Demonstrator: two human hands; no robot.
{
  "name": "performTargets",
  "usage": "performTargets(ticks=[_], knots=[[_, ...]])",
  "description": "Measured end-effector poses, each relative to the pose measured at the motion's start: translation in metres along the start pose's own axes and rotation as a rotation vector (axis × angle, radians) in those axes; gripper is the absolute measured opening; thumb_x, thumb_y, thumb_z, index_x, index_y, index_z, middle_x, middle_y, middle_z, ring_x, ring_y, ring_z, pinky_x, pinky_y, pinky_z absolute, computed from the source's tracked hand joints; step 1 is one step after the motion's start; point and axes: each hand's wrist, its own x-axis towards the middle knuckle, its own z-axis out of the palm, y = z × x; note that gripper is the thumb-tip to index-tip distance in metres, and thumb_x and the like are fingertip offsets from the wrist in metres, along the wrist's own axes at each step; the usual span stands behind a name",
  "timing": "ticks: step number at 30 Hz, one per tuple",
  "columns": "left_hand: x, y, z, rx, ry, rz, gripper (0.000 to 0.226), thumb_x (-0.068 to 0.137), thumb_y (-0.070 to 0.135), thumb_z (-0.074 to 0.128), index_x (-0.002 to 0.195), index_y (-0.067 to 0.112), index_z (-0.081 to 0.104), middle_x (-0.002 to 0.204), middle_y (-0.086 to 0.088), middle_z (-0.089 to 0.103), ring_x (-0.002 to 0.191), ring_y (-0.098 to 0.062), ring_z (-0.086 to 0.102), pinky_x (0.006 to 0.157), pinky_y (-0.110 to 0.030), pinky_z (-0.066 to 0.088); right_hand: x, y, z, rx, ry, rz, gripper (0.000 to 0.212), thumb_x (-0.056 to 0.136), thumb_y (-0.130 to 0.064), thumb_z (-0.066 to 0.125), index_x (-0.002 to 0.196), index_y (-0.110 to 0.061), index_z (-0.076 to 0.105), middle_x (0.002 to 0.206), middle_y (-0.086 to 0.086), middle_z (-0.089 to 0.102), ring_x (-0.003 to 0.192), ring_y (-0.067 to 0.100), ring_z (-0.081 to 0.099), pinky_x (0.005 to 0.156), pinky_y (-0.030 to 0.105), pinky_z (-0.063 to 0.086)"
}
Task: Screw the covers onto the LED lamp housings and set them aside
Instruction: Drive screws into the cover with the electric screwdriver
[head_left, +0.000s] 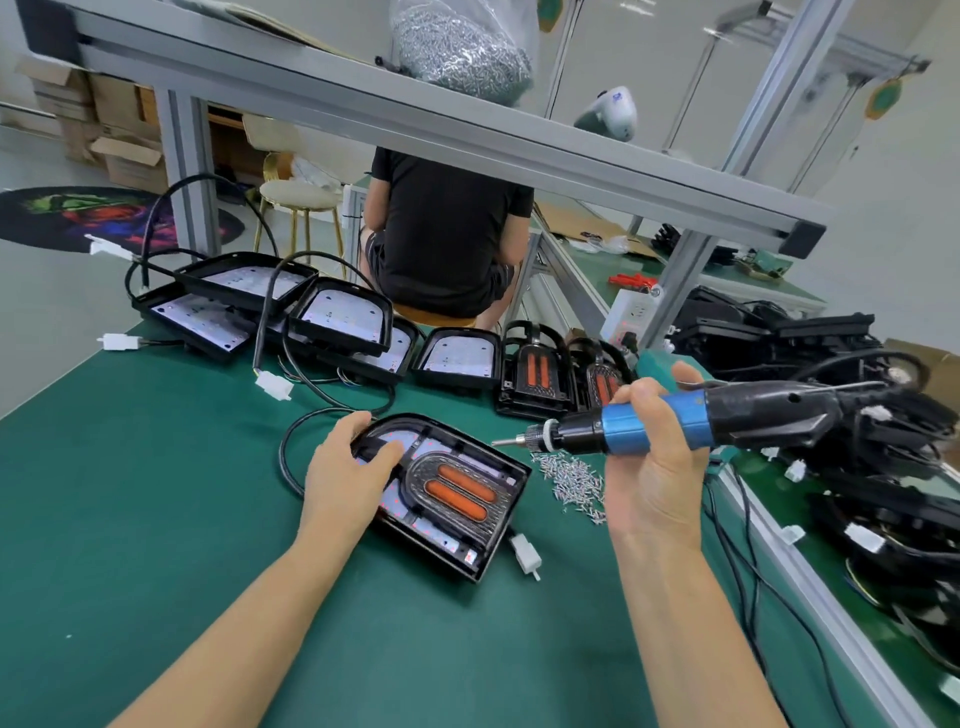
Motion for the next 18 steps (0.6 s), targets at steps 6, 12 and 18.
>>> performTargets(ticks=[6,12,18], knots=[[-0.002,0.009,-0.007,0.266,-0.037,0.045,0.019,0.088,0.026,0.060,0.103,0.017,0.066,0.101,0.004,0.060,0.100,-0.022,0.055,0.095,-0.040,0.042,-0.002,-0.014,-0.012,-0.034,0.090,-0.074,0.039,0.079,-0.001,0.066,0.108,-0.024,0.052,0.073,-0.009,0.059,0.076,0.012,0.057,0.095,0.032,0.046],[0.003,0.027,0.002,0.497,-0.036,0.143,0.027,0.087,0.025,0.060,0.112,0.016,0.064,0.122,-0.002,0.060,0.111,-0.027,0.051,0.099,-0.044,0.037,-0.009,-0.028,-0.033,-0.089,0.179,-0.118,0.040,0.077,-0.003,0.068,0.106,-0.025,0.054,0.074,-0.007,0.056,0.077,0.012,0.055,0.093,0.031,0.046],[-0.017,0.060,0.045,0.566,-0.031,0.575,0.018,0.083,0.021,0.066,0.101,0.019,0.069,0.110,0.001,0.064,0.109,-0.024,0.052,0.093,-0.037,0.032,-0.012,-0.036,-0.056,-0.142,0.271,-0.149,0.037,0.087,0.005,0.062,0.108,-0.023,0.053,0.081,-0.004,0.055,0.083,0.016,0.055,0.094,0.035,0.046]])
